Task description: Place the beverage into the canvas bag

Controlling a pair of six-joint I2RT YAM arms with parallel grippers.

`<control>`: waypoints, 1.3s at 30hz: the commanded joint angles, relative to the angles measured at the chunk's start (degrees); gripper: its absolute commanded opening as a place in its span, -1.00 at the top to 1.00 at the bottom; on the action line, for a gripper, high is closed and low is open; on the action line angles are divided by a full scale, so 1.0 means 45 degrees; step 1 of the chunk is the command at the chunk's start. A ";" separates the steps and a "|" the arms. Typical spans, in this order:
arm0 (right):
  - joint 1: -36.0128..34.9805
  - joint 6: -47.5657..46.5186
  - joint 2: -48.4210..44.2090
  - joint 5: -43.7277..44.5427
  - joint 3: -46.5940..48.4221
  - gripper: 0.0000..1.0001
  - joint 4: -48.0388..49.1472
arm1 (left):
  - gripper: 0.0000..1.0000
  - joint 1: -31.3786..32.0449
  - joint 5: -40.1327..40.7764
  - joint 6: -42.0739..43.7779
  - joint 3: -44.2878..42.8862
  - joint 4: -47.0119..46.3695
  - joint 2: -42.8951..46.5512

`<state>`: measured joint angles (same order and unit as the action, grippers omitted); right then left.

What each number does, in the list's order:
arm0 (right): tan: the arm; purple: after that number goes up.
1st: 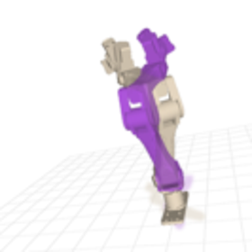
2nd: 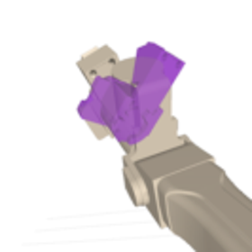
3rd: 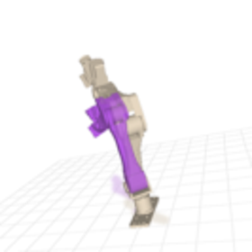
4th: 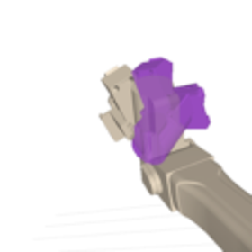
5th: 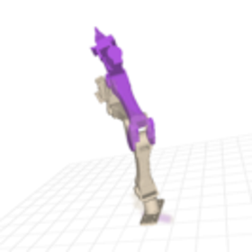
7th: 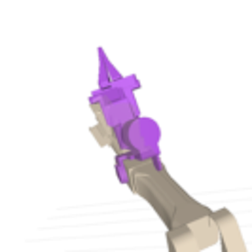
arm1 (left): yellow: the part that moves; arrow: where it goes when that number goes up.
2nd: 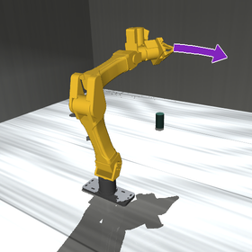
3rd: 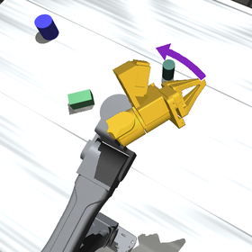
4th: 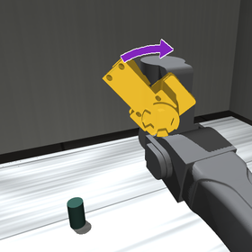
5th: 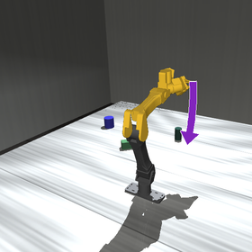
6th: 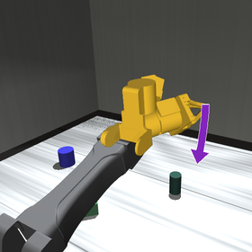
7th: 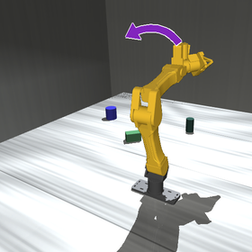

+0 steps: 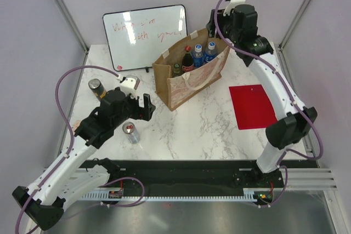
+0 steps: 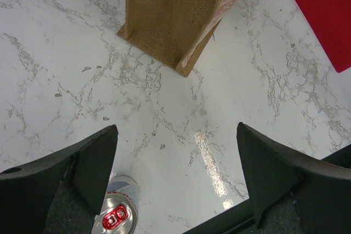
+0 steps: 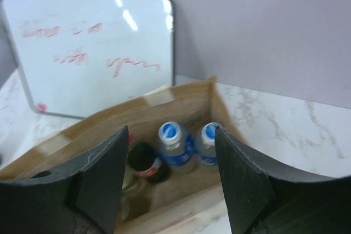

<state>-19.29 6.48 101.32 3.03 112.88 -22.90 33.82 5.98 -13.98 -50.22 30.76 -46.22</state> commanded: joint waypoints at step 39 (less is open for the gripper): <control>-1.2002 0.0612 0.0256 0.2040 -0.6610 -0.64 0.5381 | -0.91 -0.0036 0.0664 -0.2909 -0.7355 0.4726 0.3883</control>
<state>-71.33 12.19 97.76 8.34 77.58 -3.16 33.82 10.09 -24.23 -81.08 50.92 -29.76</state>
